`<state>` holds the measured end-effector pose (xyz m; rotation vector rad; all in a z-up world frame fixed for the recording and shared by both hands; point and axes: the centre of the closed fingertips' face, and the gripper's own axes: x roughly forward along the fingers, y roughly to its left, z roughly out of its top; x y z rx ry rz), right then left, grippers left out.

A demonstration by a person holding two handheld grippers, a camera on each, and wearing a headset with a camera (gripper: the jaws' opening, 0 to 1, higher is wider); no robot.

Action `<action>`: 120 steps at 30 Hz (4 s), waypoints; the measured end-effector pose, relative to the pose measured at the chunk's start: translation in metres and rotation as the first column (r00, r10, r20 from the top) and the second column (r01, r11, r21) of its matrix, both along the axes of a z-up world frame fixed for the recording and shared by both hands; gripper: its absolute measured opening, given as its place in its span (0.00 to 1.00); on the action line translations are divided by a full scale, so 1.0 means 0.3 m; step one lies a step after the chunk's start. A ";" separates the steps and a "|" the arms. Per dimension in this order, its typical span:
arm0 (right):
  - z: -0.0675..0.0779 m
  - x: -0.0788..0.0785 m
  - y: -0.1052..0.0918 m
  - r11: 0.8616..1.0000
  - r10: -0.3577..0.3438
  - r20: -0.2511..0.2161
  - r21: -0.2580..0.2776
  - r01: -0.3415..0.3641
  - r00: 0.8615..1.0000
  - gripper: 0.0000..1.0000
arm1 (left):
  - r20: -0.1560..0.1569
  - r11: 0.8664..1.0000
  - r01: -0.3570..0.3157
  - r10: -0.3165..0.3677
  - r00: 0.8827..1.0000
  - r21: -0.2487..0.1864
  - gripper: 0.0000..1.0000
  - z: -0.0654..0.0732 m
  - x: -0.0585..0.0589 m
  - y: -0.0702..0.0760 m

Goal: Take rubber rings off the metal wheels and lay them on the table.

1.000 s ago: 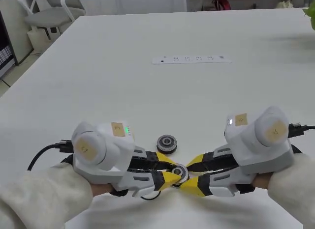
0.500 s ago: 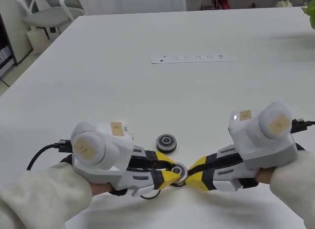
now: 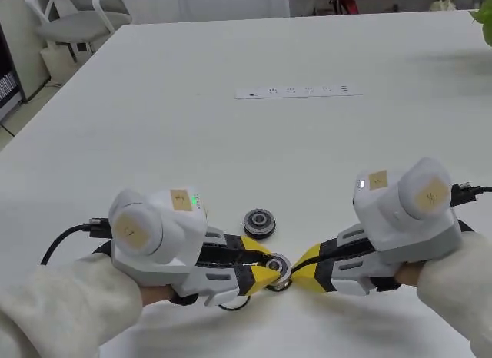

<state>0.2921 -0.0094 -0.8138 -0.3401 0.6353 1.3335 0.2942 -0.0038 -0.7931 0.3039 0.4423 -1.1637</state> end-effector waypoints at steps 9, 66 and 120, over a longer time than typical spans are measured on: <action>-0.002 0.010 -0.007 0.990 -0.138 -0.167 0.007 0.141 0.976 0.00 | 0.005 1.000 0.001 -0.001 1.000 0.001 0.14 0.002 -0.005 -0.001; 0.059 -0.002 -0.001 0.946 -0.245 -0.434 0.087 0.311 0.867 0.00 | 0.019 1.000 0.013 -0.012 1.000 -0.003 0.14 0.000 -0.009 -0.007; 0.067 -0.002 0.008 0.955 -0.223 -0.420 0.085 0.283 0.880 0.00 | 0.026 1.000 0.024 -0.024 0.999 -0.003 0.14 0.000 -0.015 -0.007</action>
